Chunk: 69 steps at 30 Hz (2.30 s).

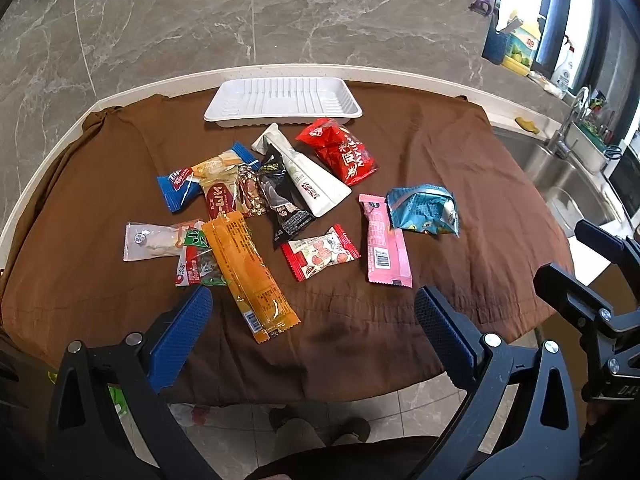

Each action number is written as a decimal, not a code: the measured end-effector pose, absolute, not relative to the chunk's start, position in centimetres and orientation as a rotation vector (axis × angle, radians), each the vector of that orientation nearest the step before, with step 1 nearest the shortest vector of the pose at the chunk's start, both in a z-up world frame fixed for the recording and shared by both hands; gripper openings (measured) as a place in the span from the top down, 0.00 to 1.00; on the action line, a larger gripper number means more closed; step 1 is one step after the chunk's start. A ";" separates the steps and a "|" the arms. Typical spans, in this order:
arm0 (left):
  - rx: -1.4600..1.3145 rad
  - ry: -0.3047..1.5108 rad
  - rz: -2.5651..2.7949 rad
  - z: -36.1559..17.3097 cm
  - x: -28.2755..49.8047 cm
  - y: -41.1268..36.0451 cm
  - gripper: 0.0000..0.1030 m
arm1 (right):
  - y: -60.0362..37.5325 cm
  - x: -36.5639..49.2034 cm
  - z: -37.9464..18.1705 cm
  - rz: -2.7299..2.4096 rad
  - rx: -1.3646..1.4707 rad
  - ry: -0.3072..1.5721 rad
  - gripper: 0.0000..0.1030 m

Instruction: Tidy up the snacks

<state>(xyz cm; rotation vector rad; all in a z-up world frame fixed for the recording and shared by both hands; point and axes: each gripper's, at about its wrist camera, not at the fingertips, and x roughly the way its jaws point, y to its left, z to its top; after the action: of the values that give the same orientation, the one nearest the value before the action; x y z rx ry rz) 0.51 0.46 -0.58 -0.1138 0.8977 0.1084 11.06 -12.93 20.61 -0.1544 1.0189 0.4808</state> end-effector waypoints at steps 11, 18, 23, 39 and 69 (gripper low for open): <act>-0.111 0.897 0.111 -0.8 0.7 0.6 0.00 | -12.8 11.1 20.5 0.480 -0.155 1.022 0.00; -0.111 0.898 0.110 -0.9 0.7 0.5 0.00 | -12.8 11.1 20.5 0.480 -0.156 1.021 0.00; -0.110 0.897 0.110 -0.9 0.7 0.5 0.00 | -12.8 11.2 20.5 0.480 -0.153 1.023 0.00; -0.106 0.897 0.106 -1.0 0.9 0.5 0.00 | -12.6 11.2 20.4 0.483 -0.150 1.024 0.00; -0.105 0.896 0.113 -0.7 0.9 0.5 0.00 | -12.3 11.1 20.5 0.491 -0.141 1.030 0.00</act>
<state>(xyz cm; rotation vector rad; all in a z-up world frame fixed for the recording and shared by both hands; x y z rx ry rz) 0.90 0.51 -0.75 -0.1052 0.8964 0.1133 11.10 -12.30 20.51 -0.1407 1.0298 0.4912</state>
